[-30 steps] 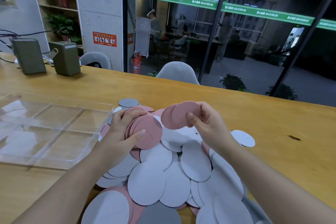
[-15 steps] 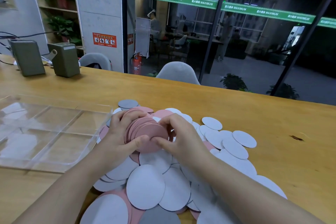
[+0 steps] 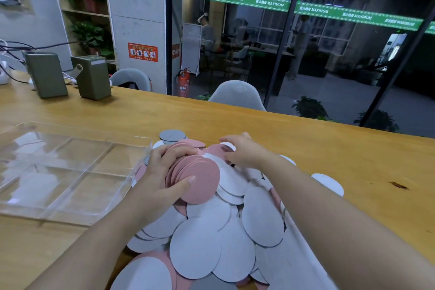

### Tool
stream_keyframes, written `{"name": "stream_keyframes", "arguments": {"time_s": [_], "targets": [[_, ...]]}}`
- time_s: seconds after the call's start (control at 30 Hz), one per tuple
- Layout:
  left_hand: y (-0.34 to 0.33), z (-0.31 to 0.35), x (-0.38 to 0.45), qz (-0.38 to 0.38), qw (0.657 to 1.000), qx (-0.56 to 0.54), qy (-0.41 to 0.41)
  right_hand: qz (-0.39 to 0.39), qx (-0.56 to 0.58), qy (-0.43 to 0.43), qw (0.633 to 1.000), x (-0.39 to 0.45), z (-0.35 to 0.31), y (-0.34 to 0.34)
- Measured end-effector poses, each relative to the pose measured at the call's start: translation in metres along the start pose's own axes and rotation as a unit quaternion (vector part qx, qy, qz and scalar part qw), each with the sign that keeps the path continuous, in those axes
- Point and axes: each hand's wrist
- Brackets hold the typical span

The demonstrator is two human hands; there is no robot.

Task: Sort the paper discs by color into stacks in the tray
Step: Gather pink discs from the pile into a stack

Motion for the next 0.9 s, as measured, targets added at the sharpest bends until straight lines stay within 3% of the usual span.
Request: {"name": "stream_keyframes", "arguments": {"time_s": [0.13,0.33,0.67,0.9], "targets": [[0.0,0.0,0.0,-0.007,1.0,-0.015,0.009,-0.106,-0.075,-0.03,0.991,0.01,-0.007,0.006],[0.0,0.0,0.0,-0.009,0.999,-0.026,0.019,-0.111,-0.143,-0.031,0.983,0.011,0.0,0.012],[0.0,-0.001,-0.001,-0.011,0.999,-0.028,0.03,-0.031,-0.043,0.019,0.998,-0.001,0.011,0.003],[0.0,-0.001,0.0,-0.01,1.0,-0.021,0.02,0.108,0.022,0.034,0.993,-0.014,0.018,0.008]]}}
Point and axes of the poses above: each hand's wrist, its own x-axis towards the middle knuckle, its own y-axis out of the back of the hand, z = x × y, and after that the axes turned 7 degrees about x, right-handed
